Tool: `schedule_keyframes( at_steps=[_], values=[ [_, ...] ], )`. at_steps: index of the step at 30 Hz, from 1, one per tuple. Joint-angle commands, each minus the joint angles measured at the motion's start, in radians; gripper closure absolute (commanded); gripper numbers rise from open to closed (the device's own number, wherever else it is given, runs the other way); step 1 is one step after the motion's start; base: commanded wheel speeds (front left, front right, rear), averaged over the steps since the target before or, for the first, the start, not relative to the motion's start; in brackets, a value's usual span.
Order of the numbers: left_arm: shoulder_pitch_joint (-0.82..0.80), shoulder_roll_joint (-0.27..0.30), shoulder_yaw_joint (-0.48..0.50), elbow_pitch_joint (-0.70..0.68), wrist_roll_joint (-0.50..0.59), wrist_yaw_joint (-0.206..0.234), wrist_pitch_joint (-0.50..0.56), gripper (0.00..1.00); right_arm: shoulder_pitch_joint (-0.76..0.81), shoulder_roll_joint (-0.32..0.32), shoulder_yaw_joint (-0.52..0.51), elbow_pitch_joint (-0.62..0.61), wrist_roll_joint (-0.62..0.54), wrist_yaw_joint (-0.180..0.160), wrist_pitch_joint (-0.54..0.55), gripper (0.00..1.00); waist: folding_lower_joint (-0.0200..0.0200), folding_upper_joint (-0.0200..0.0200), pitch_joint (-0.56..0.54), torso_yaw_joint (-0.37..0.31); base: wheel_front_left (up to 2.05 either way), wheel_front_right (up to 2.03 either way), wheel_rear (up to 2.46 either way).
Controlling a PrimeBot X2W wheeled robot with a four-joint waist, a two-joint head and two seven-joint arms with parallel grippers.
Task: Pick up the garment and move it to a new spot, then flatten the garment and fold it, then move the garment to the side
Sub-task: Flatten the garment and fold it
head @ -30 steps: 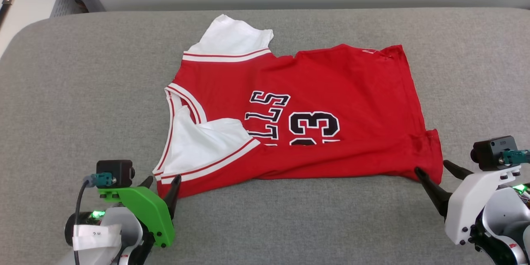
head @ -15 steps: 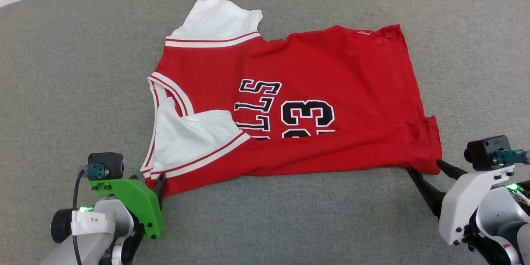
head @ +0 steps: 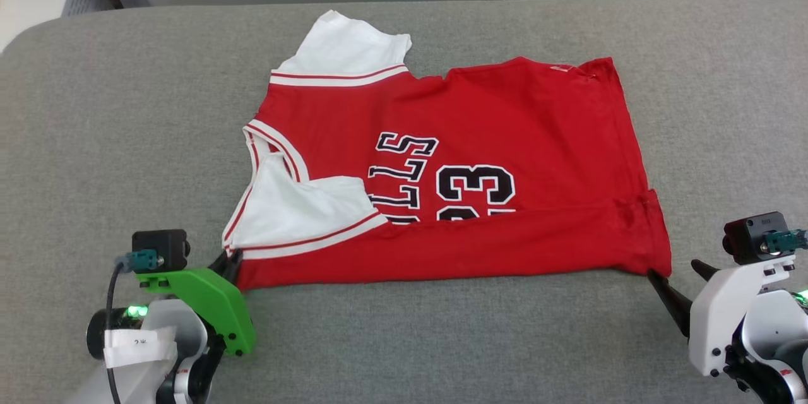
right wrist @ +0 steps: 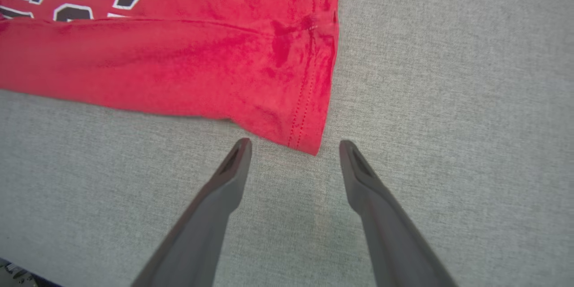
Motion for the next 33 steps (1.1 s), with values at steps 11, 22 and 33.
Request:
schedule_keyframes(
  at_steps=[11, 22, 33],
  values=[
    [0.011, 0.033, 0.015, -0.17, 0.04, 0.027, -0.049, 1.0, -0.088, 0.047, -0.045, 0.128, -0.085, -0.001, 0.037, 0.0, 0.0, 0.0, 0.002, 0.058, 0.0, 0.0, 0.0],
    [-0.001, 0.036, -0.008, -0.195, 0.055, 0.018, -0.033, 1.0, -0.117, 0.063, -0.023, 0.264, -0.116, -0.001, 0.037, 0.0, 0.0, 0.0, 0.05, 0.085, 0.0, 0.0, 0.0],
    [0.011, 0.036, -0.022, -0.164, 0.041, 0.006, -0.018, 1.0, -0.112, 0.019, 0.016, 0.358, -0.08, -0.001, 0.01, 1.0, 0.0, 0.0, 0.014, 0.087, 0.0, 0.0, 0.0]
  ],
)
